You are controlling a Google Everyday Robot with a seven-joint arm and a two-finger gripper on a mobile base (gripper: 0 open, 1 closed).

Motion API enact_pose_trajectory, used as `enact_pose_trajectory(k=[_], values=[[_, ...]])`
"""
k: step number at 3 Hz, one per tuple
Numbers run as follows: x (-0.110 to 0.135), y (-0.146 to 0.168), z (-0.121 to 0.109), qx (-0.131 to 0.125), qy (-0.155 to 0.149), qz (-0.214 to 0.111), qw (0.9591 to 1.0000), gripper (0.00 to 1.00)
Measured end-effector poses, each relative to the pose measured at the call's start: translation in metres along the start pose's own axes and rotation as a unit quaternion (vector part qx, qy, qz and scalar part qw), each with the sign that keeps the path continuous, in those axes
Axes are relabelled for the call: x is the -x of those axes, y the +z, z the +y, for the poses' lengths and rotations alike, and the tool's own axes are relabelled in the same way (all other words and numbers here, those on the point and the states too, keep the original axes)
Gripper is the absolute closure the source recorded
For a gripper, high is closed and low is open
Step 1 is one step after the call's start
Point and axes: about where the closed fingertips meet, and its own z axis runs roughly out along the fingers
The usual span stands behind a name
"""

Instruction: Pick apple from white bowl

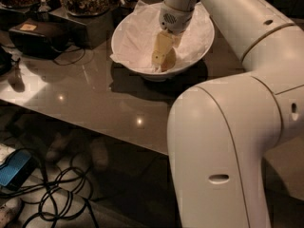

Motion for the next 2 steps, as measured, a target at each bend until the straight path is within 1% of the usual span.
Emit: enact_pose_trajectory(k=[1, 2], values=[[-0.0003, 0.006, -0.0038, 0.006, 0.003, -0.001, 1.0, 0.26], [-0.0011, 0.0135, -0.0059, 0.014, 0.005, 0.001, 0.9999, 0.25]])
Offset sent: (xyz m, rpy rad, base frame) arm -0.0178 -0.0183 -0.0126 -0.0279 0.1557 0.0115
